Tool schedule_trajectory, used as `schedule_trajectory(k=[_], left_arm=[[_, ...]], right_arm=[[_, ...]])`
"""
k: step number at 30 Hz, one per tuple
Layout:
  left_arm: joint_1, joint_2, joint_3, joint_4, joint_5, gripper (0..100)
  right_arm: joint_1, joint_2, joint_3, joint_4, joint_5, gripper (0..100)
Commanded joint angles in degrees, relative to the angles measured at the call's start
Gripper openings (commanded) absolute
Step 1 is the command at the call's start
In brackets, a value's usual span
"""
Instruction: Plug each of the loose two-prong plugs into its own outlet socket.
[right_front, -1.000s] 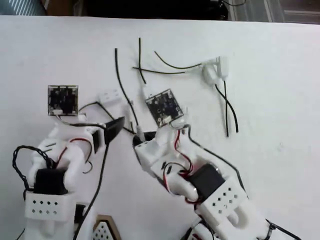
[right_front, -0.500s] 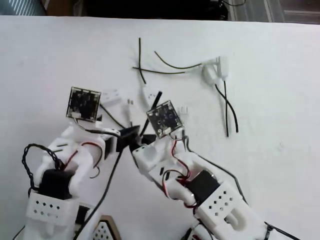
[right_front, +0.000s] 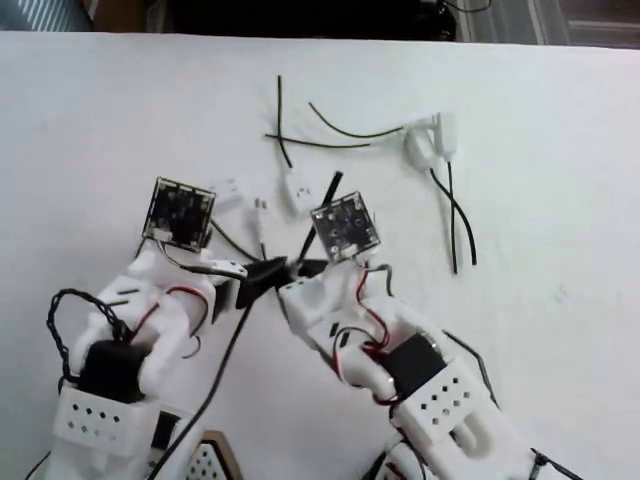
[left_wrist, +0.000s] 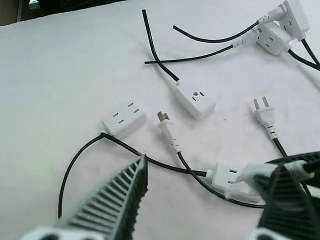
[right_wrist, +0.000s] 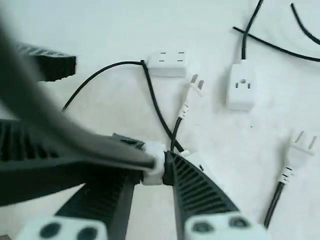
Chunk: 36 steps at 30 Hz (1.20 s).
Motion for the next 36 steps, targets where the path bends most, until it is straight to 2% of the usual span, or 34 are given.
schedule_trajectory(k=[1, 6, 11, 17, 23, 30, 36], left_arm=[[-2.33, 0.66, -0.97, -2.11, -0.97, 37], [-5.23, 5.49, -3.69, -2.20, -4.84, 37], [-8.84, 22.46, -13.19, -2.02, -11.34, 37], [-14.55, 46.64, -33.76, 1.93, -25.49, 37], [-15.60, 70.20, -56.79, 8.44, -39.12, 37], [-15.69, 91.65, -80.00, 13.89, -47.38, 37], [-16.22, 106.42, -95.12, 17.58, -51.87, 37]], right_arm=[[6.46, -1.10, -0.70, -1.98, -0.79, 1.6], [13.85, -1.10, 0.00, -3.74, -1.49, 1.6], [17.54, -1.10, 3.78, -10.24, -3.69, 1.6], [17.45, -1.10, 5.89, -12.09, -3.60, 1.6], [17.36, -1.10, 6.33, -12.09, -3.60, 1.6], [17.36, -1.10, 6.51, -12.09, -3.60, 1.6], [17.36, -1.10, 7.12, -12.09, -3.52, 1.7]])
